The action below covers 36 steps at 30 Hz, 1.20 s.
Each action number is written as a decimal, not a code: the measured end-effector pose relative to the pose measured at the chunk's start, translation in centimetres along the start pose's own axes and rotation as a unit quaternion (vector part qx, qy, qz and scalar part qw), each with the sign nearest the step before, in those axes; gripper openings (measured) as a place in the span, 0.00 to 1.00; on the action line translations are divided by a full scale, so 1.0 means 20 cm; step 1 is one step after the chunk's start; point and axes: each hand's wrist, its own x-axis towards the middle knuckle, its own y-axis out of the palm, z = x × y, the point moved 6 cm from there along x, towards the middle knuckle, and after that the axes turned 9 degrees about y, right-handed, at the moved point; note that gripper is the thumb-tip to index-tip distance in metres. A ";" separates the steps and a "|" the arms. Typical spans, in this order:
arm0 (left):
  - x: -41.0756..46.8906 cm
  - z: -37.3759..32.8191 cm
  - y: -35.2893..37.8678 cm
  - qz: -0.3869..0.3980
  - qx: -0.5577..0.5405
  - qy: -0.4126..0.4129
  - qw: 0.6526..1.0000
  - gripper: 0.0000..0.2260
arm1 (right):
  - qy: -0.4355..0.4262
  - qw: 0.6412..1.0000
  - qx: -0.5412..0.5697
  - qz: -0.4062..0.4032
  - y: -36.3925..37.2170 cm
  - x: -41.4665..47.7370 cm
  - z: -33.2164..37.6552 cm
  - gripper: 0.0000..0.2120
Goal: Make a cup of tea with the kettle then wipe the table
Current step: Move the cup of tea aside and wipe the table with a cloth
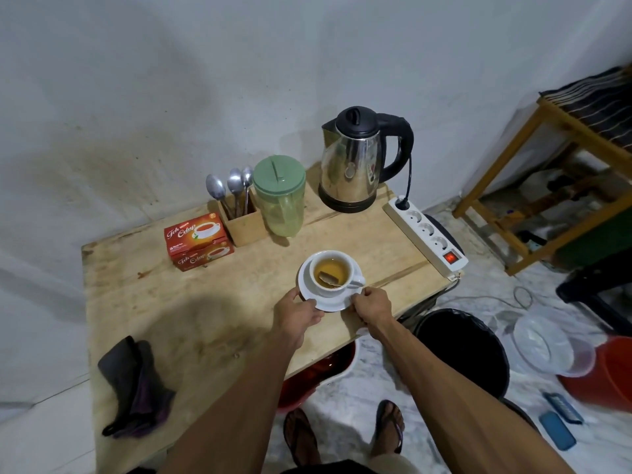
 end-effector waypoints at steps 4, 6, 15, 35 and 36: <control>0.00 -0.03 0.16 0.012 0.012 0.009 1.000 0.20 | 0.010 1.000 0.013 -0.010 -0.13 0.07 -0.01 0.06; 0.00 -0.05 0.26 0.023 0.013 0.011 1.000 0.21 | 0.015 1.000 0.010 -0.017 -0.21 0.12 -0.01 0.06; -0.02 -0.06 0.63 0.045 0.026 0.013 0.999 0.21 | 0.014 0.999 0.005 -0.046 -0.53 0.32 -0.06 0.08; -0.05 -0.03 0.81 0.049 0.043 0.008 0.998 0.22 | 0.024 0.999 -0.026 -0.033 -0.68 0.41 -0.10 0.09; -0.05 -0.04 0.82 0.053 0.045 0.007 0.998 0.22 | 0.025 0.999 -0.035 -0.030 -0.68 0.40 -0.10 0.09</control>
